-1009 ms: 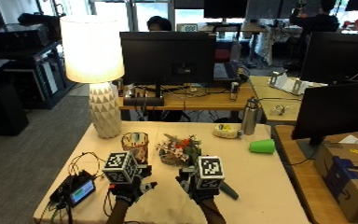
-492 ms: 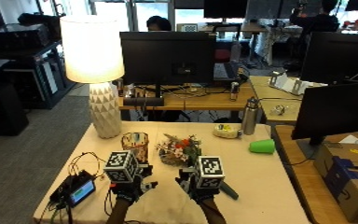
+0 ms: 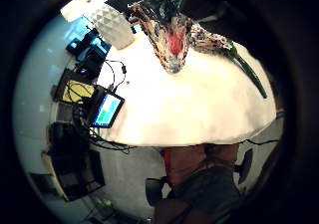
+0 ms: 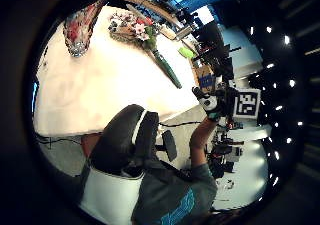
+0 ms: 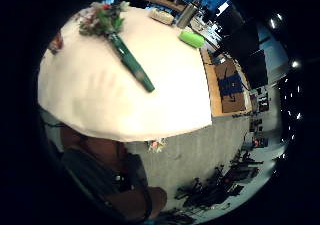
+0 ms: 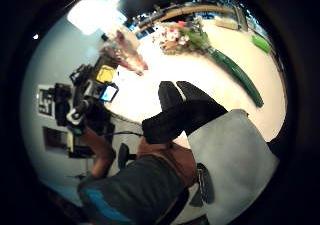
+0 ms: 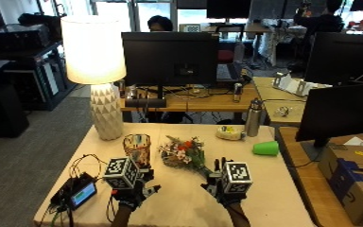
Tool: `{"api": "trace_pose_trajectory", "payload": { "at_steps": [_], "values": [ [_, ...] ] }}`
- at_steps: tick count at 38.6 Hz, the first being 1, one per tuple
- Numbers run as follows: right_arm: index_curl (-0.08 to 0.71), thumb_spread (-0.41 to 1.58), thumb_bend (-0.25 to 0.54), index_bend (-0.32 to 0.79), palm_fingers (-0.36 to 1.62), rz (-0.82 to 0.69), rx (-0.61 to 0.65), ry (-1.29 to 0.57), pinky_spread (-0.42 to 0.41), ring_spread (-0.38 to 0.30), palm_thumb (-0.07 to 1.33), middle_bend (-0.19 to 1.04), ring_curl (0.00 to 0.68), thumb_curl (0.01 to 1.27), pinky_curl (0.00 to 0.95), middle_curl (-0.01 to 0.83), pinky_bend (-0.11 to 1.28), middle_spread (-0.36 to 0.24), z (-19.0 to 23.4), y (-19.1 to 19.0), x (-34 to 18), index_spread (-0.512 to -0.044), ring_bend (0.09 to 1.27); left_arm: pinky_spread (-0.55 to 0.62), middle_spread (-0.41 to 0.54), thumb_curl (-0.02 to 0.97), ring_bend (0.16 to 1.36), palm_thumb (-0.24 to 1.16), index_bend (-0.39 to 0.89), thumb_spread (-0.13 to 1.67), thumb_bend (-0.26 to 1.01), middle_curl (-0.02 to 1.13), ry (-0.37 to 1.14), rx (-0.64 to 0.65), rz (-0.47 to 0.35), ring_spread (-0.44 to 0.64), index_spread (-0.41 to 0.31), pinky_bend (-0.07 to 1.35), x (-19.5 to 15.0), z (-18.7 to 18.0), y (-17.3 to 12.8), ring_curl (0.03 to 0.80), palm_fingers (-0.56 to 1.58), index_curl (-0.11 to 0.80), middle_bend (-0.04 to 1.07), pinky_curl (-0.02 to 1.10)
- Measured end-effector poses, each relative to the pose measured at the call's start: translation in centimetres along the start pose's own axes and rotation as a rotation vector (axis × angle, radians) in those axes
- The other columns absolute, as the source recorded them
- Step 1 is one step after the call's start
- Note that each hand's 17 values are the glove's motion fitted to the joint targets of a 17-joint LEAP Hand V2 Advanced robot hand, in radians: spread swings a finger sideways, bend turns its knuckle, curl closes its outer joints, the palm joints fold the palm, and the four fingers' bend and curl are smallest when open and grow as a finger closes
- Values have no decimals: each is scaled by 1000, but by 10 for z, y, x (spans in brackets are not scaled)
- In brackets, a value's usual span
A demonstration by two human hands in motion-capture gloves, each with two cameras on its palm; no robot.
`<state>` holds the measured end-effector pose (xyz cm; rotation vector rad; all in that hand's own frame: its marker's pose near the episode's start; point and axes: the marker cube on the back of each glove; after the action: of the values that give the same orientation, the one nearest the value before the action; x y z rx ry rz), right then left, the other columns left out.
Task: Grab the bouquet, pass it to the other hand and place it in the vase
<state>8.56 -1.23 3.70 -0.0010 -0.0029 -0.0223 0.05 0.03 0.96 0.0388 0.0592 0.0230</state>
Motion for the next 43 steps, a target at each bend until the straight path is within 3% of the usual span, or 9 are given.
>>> {"api": "trace_pose_trajectory", "payload": {
  "at_steps": [12,22,26,32,34,38,39,40,43],
  "values": [
    [204,1145,0,103,-7,129,8,-65,343,229,531,197,220,289,346,295,503,91,75,-37,83,-353,285,437,49,262,541,228,137,1001,-27,311,33,25,-3,302,-104,371,3,18,2,264,319,264,184,304],
    [196,1124,-6,112,-25,224,-147,-116,340,234,598,198,229,310,356,307,539,95,134,-55,106,-342,299,437,51,270,536,226,139,1002,-27,320,40,5,1,302,-104,377,2,29,0,269,308,274,186,315],
    [197,1113,12,116,-10,233,-248,-138,340,234,669,202,234,329,360,312,555,90,138,-49,97,-330,302,437,51,273,537,225,139,1002,-27,324,43,6,-1,302,-104,378,2,29,0,270,307,277,186,318],
    [209,1109,51,145,188,248,-313,-147,317,208,799,223,237,373,355,323,587,59,147,-47,83,-290,337,437,57,276,538,224,139,1002,-27,328,46,10,-9,303,-104,379,-1,33,-2,273,305,281,186,322],
    [225,1114,70,186,359,264,-301,-141,306,182,848,231,242,388,343,327,566,37,152,-49,82,-278,372,435,57,278,537,226,138,1004,-26,329,52,6,-8,303,-104,382,-2,34,-2,273,305,282,185,324],
    [282,1126,86,282,515,292,-258,-107,293,135,905,235,256,411,326,338,478,11,164,-58,84,-270,372,435,58,280,537,226,138,1005,-26,331,63,-1,-9,303,-104,383,-4,37,-4,275,304,284,185,327],
    [278,1124,76,257,489,297,-244,-87,291,132,900,215,256,412,332,334,485,7,168,-62,86,-267,365,435,58,280,538,226,138,1005,-26,332,64,-4,-11,303,-104,384,-5,38,-4,275,304,284,185,328],
    [324,1116,89,357,630,302,-231,-59,285,110,932,243,265,422,325,347,441,-3,172,-66,87,-268,362,434,58,280,538,226,138,1005,-26,332,65,-7,-13,303,-104,384,-5,38,-4,275,303,285,185,329],
    [332,1102,82,352,709,315,-195,61,272,76,953,241,265,434,315,351,407,-18,172,-70,87,-264,346,434,59,282,537,225,141,1005,-26,333,68,-9,-17,303,-104,383,-7,40,-6,276,304,286,184,330]
  ]
}}
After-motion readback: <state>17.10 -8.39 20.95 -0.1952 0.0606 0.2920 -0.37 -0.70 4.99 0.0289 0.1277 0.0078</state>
